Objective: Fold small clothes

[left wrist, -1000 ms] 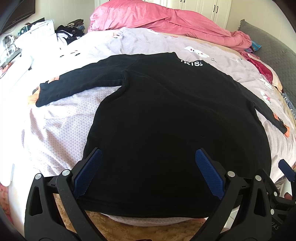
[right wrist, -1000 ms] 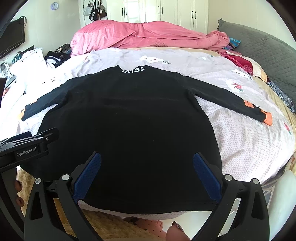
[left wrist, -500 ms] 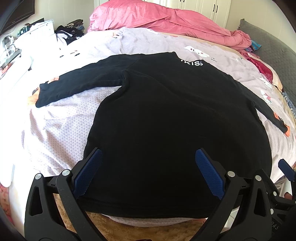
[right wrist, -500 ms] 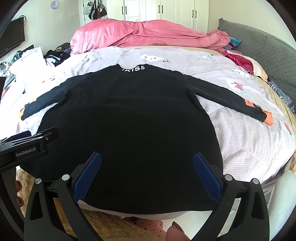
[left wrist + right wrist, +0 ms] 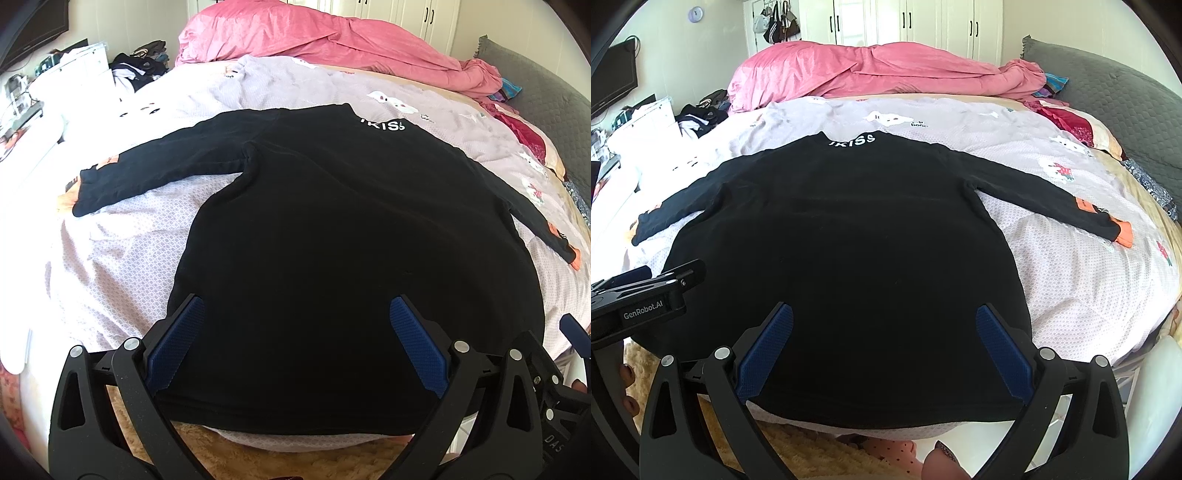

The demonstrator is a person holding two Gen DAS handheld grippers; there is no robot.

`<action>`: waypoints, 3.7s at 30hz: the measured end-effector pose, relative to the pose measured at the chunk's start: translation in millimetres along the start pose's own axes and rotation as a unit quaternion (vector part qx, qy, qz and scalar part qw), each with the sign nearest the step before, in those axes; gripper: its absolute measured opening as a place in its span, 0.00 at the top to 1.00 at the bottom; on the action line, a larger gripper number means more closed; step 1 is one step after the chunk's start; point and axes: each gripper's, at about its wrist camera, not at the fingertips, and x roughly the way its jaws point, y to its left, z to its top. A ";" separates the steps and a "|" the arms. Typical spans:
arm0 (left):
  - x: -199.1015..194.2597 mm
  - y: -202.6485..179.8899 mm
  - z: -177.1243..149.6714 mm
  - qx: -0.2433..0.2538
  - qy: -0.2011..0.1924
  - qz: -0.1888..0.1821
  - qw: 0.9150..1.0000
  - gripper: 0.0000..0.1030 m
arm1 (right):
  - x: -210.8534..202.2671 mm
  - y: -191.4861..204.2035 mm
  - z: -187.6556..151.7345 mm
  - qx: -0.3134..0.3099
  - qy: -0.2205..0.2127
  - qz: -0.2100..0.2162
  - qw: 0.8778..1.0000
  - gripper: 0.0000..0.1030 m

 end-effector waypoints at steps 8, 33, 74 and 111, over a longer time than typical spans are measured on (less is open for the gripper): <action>-0.3 -4.7 3.0 0.003 -0.003 -0.004 1.000 0.08 | 2.1 -6.9 6.8 0.011 -0.002 0.001 1.000 0.04; 34.9 -33.4 50.9 0.006 0.018 -0.037 0.999 0.08 | 38.3 -69.9 52.6 0.079 -0.011 -0.004 0.997 0.04; 121.1 -97.2 128.2 0.060 0.050 -0.067 0.995 0.08 | 109.9 -310.3 59.0 0.361 0.032 -0.123 0.924 0.04; 127.3 -65.8 156.6 0.013 0.050 -0.083 0.995 0.08 | 94.8 -280.4 136.6 0.262 -0.144 -0.051 0.953 0.87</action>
